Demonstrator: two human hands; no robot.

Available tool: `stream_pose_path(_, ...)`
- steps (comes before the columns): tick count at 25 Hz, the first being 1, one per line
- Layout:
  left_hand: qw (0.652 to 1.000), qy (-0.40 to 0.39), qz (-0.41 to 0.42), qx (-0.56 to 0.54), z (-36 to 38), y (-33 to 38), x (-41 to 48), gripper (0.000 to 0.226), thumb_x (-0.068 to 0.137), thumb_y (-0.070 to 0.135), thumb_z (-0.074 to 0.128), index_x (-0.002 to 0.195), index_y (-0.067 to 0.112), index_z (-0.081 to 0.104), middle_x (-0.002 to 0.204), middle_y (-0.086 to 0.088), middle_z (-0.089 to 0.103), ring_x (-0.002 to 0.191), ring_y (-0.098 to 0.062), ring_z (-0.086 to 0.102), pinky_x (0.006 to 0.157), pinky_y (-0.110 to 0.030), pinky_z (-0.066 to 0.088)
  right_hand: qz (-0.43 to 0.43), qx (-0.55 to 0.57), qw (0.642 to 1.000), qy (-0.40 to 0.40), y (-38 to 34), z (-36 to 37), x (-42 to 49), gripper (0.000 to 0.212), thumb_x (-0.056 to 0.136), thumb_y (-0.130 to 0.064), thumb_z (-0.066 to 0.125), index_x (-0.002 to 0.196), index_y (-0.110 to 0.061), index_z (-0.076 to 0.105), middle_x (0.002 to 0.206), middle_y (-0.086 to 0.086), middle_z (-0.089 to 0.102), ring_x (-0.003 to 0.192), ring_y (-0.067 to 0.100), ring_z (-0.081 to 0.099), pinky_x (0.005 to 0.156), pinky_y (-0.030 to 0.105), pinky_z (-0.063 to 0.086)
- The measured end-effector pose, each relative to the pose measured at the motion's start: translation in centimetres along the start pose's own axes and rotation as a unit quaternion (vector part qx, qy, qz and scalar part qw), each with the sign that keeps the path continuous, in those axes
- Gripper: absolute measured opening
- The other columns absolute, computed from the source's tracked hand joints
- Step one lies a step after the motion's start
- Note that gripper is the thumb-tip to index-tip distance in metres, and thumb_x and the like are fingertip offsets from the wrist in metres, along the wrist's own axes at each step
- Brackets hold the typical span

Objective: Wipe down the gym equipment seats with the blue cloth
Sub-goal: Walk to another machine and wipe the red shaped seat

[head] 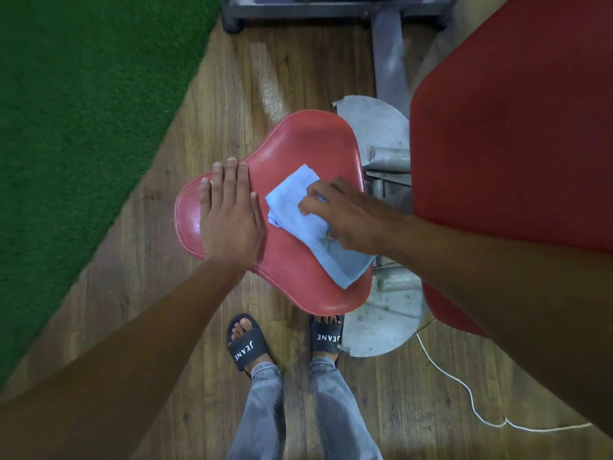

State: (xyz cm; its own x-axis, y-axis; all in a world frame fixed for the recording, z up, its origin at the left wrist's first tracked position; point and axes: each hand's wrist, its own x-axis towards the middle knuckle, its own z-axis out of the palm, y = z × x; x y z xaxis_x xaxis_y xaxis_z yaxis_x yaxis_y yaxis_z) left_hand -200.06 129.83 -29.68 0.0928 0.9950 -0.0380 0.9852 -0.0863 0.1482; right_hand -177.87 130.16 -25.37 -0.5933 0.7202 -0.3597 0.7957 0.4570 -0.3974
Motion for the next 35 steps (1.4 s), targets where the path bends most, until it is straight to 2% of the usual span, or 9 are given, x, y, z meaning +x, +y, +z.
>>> stream_pose_path(3, 1.000, -0.009, 0.003, -0.001, -0.2, -0.1, 0.5, 0.051, 0.103, 0.025, 0.024, 0.150, 0.006, 0.026, 0.157, -0.013, 0.025, 0.147, -0.029, 0.016, 0.121, -0.043, 0.008, 0.004, 0.002, 0.998, 0.067, -0.6, 1.3, 0.0, 0.047, 0.076, -0.026, 0.045, 0.123, -0.022, 0.045, 0.128, 0.002, 0.043, 0.108, 0.030, 0.045, 0.085, 0.045, 0.047)
stream_pose_path(5, 1.000, -0.015, 0.005, 0.001, -0.3, -0.1, 0.7, 0.052, 0.102, 0.027, 0.022, 0.149, 0.006, 0.027, 0.157, -0.013, 0.026, 0.147, -0.028, 0.017, 0.121, -0.043, 0.009, 0.015, -0.009, 0.996, 0.091, -0.6, 2.4, -0.2, 0.058, 0.081, -0.050, 0.041, 0.131, -0.021, 0.042, 0.137, 0.005, 0.041, 0.121, 0.032, 0.042, 0.099, 0.049, 0.042)
stream_pose_path(8, 1.000, -0.009, 0.003, 0.009, -0.3, 0.1, 0.6, 0.052, 0.102, 0.027, 0.021, 0.149, 0.007, 0.027, 0.157, -0.012, 0.027, 0.147, -0.028, 0.018, 0.121, -0.042, 0.009, 0.026, -0.047, 0.997, 0.058, -0.5, 3.8, -0.5, 0.081, 0.083, -0.070, 0.036, 0.148, -0.023, 0.025, 0.155, 0.005, 0.025, 0.144, 0.034, 0.019, 0.113, 0.050, 0.024)
stream_pose_path(11, 1.000, -0.014, -0.011, 0.009, -0.3, 0.1, 0.6, 0.053, 0.102, 0.028, 0.020, 0.149, 0.007, 0.027, 0.157, -0.012, 0.027, 0.147, -0.028, 0.018, 0.121, -0.043, 0.011, 0.055, -0.073, 0.993, 0.076, -0.9, 4.7, 0.0, 0.075, 0.088, -0.062, 0.029, 0.153, -0.025, 0.016, 0.162, 0.002, 0.011, 0.146, 0.037, 0.013, 0.111, 0.054, 0.029)
stream_pose_path(16, 0.999, -0.010, -0.016, 0.035, -0.1, 0.2, 0.5, 0.052, 0.103, 0.029, 0.020, 0.149, 0.006, 0.029, 0.156, -0.012, 0.029, 0.147, -0.027, 0.021, 0.120, -0.044, 0.015, 0.049, -0.102, 0.982, 0.150, 0.0, 3.7, 3.3, 0.059, 0.094, -0.039, 0.029, 0.151, -0.021, 0.028, 0.159, 0.009, 0.022, 0.138, 0.046, 0.029, 0.104, 0.055, 0.036)
stream_pose_path(21, 0.998, -0.019, -0.021, 0.049, 0.1, 0.2, 0.5, 0.052, 0.103, 0.029, 0.019, 0.151, 0.008, 0.024, 0.158, -0.009, 0.025, 0.148, -0.025, 0.015, 0.121, -0.043, 0.012, 0.035, -0.122, 0.975, 0.185, 0.9, 4.2, 4.4, 0.066, 0.095, -0.063, 0.028, 0.150, -0.026, 0.027, 0.159, 0.005, 0.022, 0.136, 0.041, 0.032, 0.104, 0.052, 0.035)
stream_pose_path(26, 0.998, -0.026, -0.023, 0.055, 0.0, 0.3, 0.5, 0.052, 0.103, 0.029, 0.020, 0.150, 0.008, 0.026, 0.157, -0.009, 0.027, 0.148, -0.025, 0.017, 0.121, -0.043, 0.012, 0.044, -0.150, 0.960, 0.231, 0.6, 4.6, 4.8, 0.048, 0.102, -0.035, 0.023, 0.147, -0.022, 0.035, 0.154, 0.007, 0.034, 0.107, 0.038, 0.052, 0.081, 0.044, 0.043)
stream_pose_path(29, 0.998, -0.033, -0.025, 0.052, -0.1, 0.2, 0.5, 0.053, 0.102, 0.029, 0.019, 0.150, 0.007, 0.026, 0.157, -0.010, 0.027, 0.148, -0.025, 0.017, 0.121, -0.043, 0.013, 0.039, -0.200, 0.945, 0.256, 0.4, 4.7, 5.1, 0.051, 0.097, -0.014, 0.019, 0.143, -0.017, 0.042, 0.148, 0.011, 0.044, 0.086, 0.033, 0.055, 0.066, 0.039, 0.043)
stream_pose_path(35, 0.997, -0.073, -0.006, 0.034, -3.0, -1.2, 1.7, 0.057, 0.099, 0.036, 0.018, 0.147, 0.011, 0.035, 0.155, -0.007, 0.033, 0.145, -0.025, 0.027, 0.119, -0.045, 0.016, 0.014, -0.267, 0.919, 0.290, -0.1, 1.6, 6.3, 0.047, 0.095, -0.012, 0.032, 0.140, -0.015, 0.045, 0.144, 0.008, 0.049, 0.069, 0.024, 0.050, 0.058, 0.032, 0.040)
